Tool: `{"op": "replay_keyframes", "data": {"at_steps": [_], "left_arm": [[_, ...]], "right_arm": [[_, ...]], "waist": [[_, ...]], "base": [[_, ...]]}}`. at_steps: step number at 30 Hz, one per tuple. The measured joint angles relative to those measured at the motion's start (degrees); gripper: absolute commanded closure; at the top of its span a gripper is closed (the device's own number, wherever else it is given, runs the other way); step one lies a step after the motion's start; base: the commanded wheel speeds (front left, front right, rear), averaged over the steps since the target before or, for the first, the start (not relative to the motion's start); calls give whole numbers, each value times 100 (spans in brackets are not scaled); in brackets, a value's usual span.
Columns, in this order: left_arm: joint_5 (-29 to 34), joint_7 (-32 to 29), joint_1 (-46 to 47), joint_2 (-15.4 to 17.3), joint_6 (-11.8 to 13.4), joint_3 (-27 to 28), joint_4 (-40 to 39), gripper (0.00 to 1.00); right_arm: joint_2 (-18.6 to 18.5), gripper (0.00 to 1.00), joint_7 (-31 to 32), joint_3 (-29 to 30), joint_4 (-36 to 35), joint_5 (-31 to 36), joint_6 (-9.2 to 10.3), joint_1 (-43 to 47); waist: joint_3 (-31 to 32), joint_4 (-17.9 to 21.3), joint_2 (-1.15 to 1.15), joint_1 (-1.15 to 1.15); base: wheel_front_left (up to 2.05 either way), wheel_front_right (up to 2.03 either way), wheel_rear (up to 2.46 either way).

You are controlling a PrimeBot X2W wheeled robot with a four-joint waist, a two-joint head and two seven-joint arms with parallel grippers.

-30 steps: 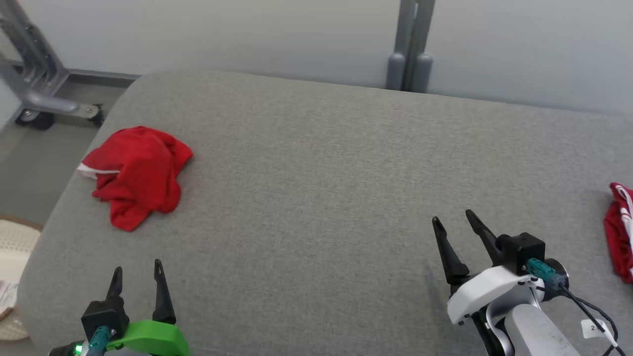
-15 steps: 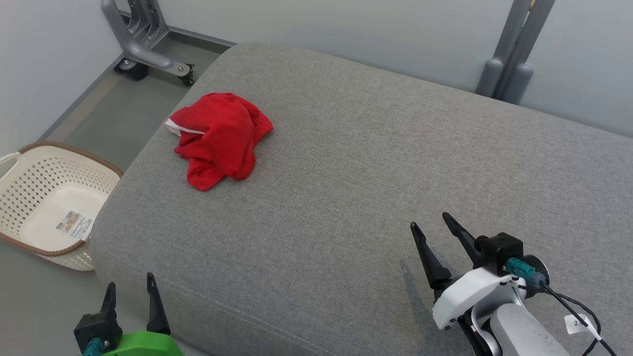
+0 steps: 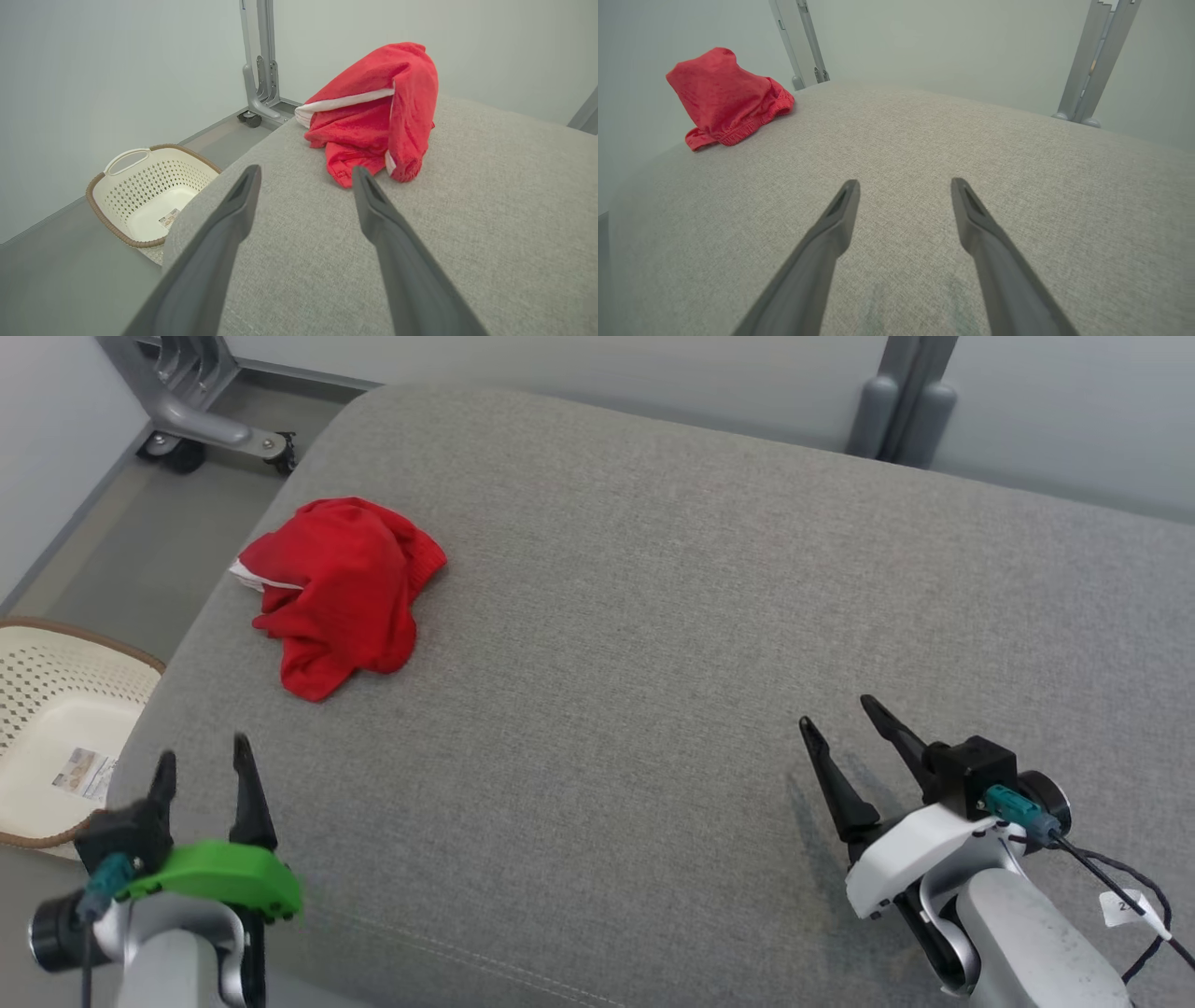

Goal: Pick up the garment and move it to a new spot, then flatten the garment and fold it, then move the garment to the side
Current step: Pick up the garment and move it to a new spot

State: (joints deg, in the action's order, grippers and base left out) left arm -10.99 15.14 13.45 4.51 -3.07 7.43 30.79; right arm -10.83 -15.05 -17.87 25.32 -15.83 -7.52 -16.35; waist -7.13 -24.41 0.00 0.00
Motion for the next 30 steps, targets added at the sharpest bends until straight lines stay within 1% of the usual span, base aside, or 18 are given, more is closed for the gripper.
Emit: {"op": "replay_keyframes", "data": {"at_steps": [7, 10, 13, 19, 23, 25, 26, 27, 30], "left_arm": [[149, -1, 1317, 458, -279, 97, 708, 0], [146, 0, 1840, 677, -352, 105, 942, 0], [109, -1, 2144, 783, -399, 63, 1407, 0], [1, 0, 2587, 953, -391, 136, 2509, 0], [-31, -46, 2840, 1071, -140, 202, 3230, 0], [-41, -48, 2921, 1102, -119, 199, 3433, 0], [-44, -45, 2960, 1102, -113, 197, 3489, 88], [-75, -44, 2998, 1096, -113, 214, 3523, 100], [-97, -35, 3037, 1096, -126, 198, 3518, 100]], "right_arm": [[-253, 0, 0, -9, -109, 54, 0, -201], [-347, 0, 0, 22, -135, 65, 0, -276], [-425, 0, 0, 52, -170, 65, 0, -305], [-479, 0, 0, 100, -211, 67, -1, -355], [-508, 0, 0, 109, -248, 67, 0, -408], [-516, 0, 0, 130, -260, 67, -1, -414], [-517, 0, 0, 157, -272, 67, -1, -419], [-524, 0, 0, 183, -281, 67, 0, -420], [-509, 0, 0, 233, -277, 66, -1, -420]], "waist": [[-398, 420, 0, 0], [-554, 625, 0, 0], [-696, 829, 0, 0], [-921, 1214, 0, 0], [-1034, 1437, 0, 0], [-1083, 1535, 0, 0], [-1108, 1576, 0, 0], [-1132, 1609, 0, 0], [-1175, 1686, 0, 1]], "base": [[0, 0, 0], [0, 0, 0], [0, 0, 0], [0, 0, 0], [0, 0, 0], [0, 0, 0], [0, 0, 0], [0, 0, 0], [0, 0, 0]]}}
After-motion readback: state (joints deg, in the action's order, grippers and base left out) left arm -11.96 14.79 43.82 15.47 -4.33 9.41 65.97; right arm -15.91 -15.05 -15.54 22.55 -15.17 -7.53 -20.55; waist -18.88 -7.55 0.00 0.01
